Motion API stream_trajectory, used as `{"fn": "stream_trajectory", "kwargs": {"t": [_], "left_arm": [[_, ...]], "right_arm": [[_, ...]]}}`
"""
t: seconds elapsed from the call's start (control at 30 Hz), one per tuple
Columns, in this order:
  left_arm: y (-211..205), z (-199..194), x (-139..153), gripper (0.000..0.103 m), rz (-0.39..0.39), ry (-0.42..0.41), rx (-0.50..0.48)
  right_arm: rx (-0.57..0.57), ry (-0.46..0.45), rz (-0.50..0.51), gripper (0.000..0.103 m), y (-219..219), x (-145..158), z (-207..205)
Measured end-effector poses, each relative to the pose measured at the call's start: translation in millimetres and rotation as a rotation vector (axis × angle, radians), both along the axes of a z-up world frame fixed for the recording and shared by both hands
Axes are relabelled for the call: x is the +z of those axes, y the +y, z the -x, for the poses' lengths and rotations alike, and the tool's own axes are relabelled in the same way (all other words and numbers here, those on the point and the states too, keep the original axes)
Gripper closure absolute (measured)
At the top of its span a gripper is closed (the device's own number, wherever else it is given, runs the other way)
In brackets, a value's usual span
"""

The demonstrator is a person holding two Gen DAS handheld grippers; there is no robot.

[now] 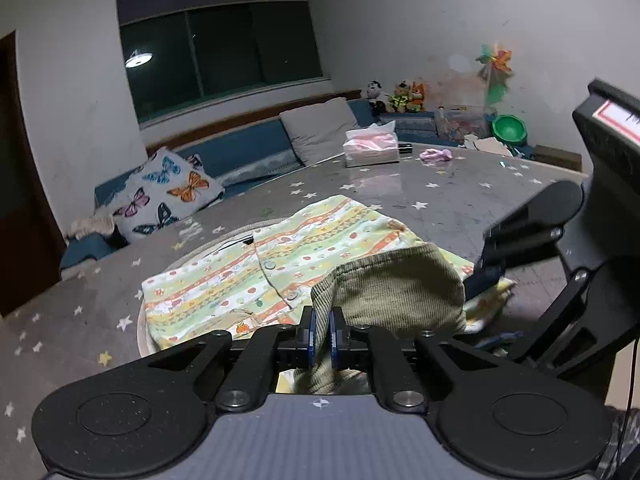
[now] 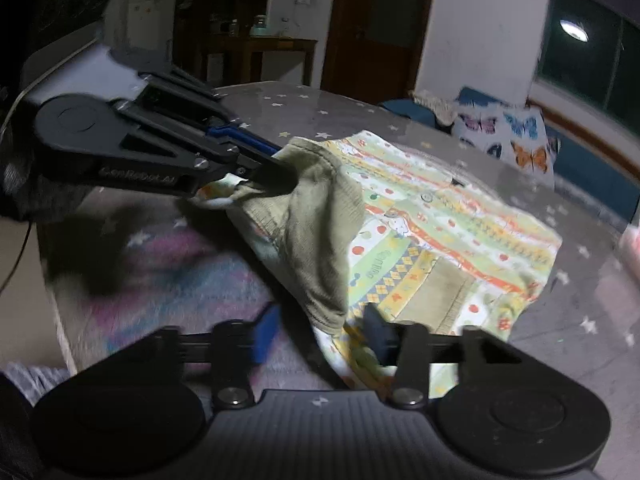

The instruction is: Fold clothes

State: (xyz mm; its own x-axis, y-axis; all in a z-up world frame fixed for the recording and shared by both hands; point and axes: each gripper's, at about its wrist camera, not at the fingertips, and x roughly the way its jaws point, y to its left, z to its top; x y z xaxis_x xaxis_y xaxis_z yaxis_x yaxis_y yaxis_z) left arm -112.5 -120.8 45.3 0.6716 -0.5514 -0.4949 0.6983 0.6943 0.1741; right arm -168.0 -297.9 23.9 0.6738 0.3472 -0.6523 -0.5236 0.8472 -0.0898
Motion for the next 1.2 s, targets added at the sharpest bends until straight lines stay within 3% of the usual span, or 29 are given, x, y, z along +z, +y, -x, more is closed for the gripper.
{"fn": "stream_trajectory", "kwargs": {"t": [0.03, 0.13, 0.23, 0.5, 0.6, 0.67, 0.73, 1.1, 1.2], "left_arm": [[2.6, 0.3, 0.1, 0.091, -0.002, 0.002, 0.004], [15.2, 7.5, -0.7, 0.086, -0.023, -0.011, 0.011], [28.7, 20.2, -4.4, 0.051, -0.062, -0.041, 0.012], [32.7, 34.6, -37.1, 0.048, -0.283, -0.173, -0.015], [32.8, 29.7, -44.9, 0.055, -0.322, -0.203, -0.01], [35.3, 26.5, -43.7, 0.086, -0.309, -0.194, -0.004], [39.7, 30.2, -38.8, 0.095, -0.283, -0.189, -0.003], [77.6, 98.0, 27.1, 0.098, -0.131, -0.121, -0.051], [79.8, 98.7, 44.4, 0.097, -0.091, -0.119, -0.041]], "right_arm": [[-0.017, 0.017, -0.021, 0.083, -1.2, 0.5, -5.0], [-0.051, 0.05, -0.098, 0.088, -9.5, 7.6, -15.0], [-0.061, 0.049, -0.132, 0.09, -13.4, 16.1, -18.9], [-0.09, 0.012, -0.17, 0.092, -16.1, 30.2, -24.5], [-0.094, -0.005, -0.165, 0.093, -15.0, 32.1, -20.7], [-0.096, -0.014, -0.158, 0.093, -13.6, 32.3, -18.2], [-0.094, -0.024, -0.154, 0.094, -11.6, 33.8, -13.4], [0.032, -0.051, -0.155, 0.095, -10.1, 81.3, 61.6], [0.049, -0.058, -0.155, 0.095, -11.5, 95.9, 66.4]]}}
